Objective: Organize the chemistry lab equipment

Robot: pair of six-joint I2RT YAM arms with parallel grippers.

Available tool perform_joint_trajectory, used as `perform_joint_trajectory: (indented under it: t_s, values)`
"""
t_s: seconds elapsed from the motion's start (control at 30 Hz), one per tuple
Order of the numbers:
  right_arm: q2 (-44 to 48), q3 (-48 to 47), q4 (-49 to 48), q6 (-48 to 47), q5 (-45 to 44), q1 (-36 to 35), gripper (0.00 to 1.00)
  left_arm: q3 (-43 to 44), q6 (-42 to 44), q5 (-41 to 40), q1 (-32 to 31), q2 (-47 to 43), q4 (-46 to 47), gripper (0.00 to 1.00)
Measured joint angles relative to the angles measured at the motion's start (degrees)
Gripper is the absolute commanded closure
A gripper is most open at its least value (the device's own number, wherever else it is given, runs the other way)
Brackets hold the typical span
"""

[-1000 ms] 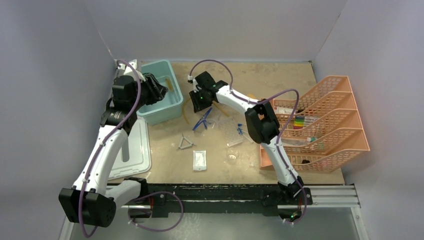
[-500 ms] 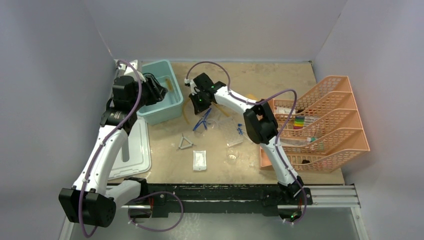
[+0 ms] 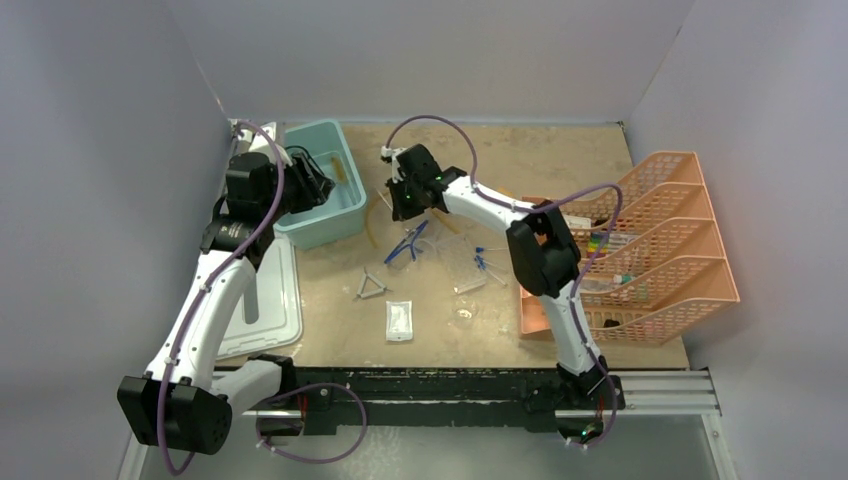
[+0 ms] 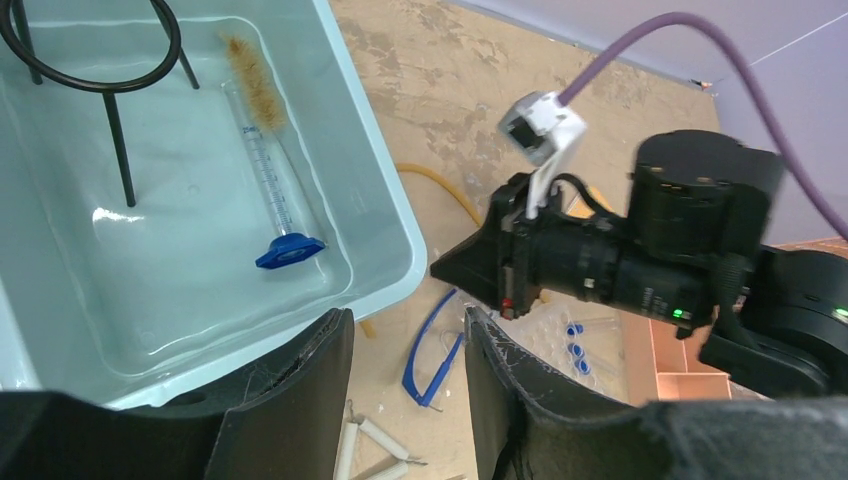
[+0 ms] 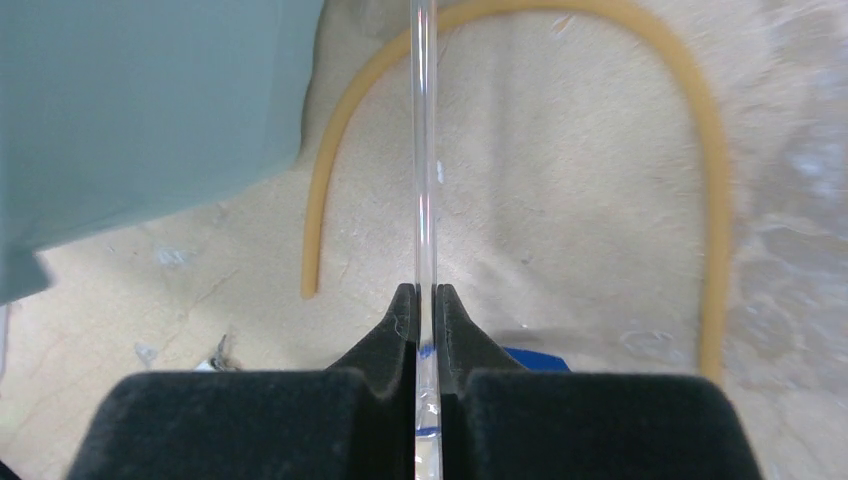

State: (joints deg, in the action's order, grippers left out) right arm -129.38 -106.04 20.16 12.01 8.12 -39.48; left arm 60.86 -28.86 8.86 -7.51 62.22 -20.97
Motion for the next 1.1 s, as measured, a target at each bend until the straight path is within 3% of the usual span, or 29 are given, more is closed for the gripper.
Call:
perform_joint_trajectory:
  t_s: [0.33, 0.5, 0.57, 0.87, 1.1]
  values:
    - [7.1, 5.6, -12.9, 4.5, -5.6, 0.2, 1.00, 0.0, -0.7, -0.1, 0.0, 0.0, -0.1, 0.55]
    - [9.2, 7.6, -15.2, 6.9, -5.0, 0.9, 1.00, 0.0, -3.5, 0.4, 0.0, 0.0, 0.4, 0.48]
    - [12.2, 10.2, -16.5, 8.1, -3.3, 1.4, 1.00, 0.0, -5.2, 2.0, 0.0, 0.2, 1.7, 0.42]
    - [26.0, 19.4, -25.8, 15.1, 9.5, 4.2, 1.00, -3.1, -16.5, 11.6, -0.1, 4.2, 16.0, 0.40]
    - [27.8, 23.3, -32.2, 20.5, 18.6, 4.2, 1.00, -5.2, -23.1, 13.9, -4.5, 6.0, 28.4, 0.38]
